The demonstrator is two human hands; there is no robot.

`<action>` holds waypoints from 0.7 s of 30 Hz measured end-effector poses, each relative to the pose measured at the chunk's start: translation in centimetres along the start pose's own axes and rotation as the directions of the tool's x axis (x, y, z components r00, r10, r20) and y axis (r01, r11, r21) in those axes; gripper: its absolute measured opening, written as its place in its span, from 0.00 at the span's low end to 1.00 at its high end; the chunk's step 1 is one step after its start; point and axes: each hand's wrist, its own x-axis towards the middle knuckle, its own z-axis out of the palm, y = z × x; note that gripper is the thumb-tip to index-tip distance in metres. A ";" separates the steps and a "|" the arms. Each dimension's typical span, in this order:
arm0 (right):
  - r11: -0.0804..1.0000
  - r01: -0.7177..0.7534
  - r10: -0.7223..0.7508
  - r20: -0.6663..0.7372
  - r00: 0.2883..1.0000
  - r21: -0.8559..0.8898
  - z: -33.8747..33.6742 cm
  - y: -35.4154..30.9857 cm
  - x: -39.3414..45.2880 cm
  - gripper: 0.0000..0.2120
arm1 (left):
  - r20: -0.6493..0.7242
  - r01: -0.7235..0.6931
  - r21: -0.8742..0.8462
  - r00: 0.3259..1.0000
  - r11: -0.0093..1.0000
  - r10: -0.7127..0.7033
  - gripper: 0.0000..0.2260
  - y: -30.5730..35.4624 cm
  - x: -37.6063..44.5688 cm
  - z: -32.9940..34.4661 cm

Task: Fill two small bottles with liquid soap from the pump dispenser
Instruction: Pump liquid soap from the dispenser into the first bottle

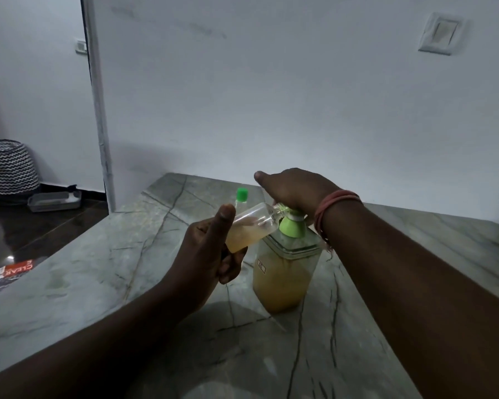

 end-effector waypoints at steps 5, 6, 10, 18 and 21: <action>1.000 -0.015 0.015 0.013 1.000 -0.017 -0.3 -0.2 -0.5 0.27 | -0.001 -0.004 -0.006 1.000 1.000 0.004 0.50 0.4 -0.3 0.4; 0.999 -0.013 0.014 0.008 1.000 -0.036 -0.4 -0.4 -0.6 0.27 | 0.005 -0.009 -0.001 1.000 1.000 0.009 0.51 0.6 -0.4 0.5; 0.992 0.005 -0.002 0.021 1.000 -0.124 -0.7 -0.8 -0.3 0.24 | 0.000 -0.010 -0.010 1.000 1.000 0.010 0.52 0.8 -0.6 0.4; 0.999 -0.026 0.029 0.065 0.998 -0.043 -0.5 -0.2 -0.6 0.20 | 0.001 -0.015 -0.007 1.000 1.000 0.015 0.51 0.4 -0.3 0.4; 0.996 -0.022 0.029 0.079 0.996 -0.084 -0.9 -0.6 -0.9 0.15 | 0.009 -0.012 0.006 1.000 1.000 0.012 0.45 0.4 -0.2 0.4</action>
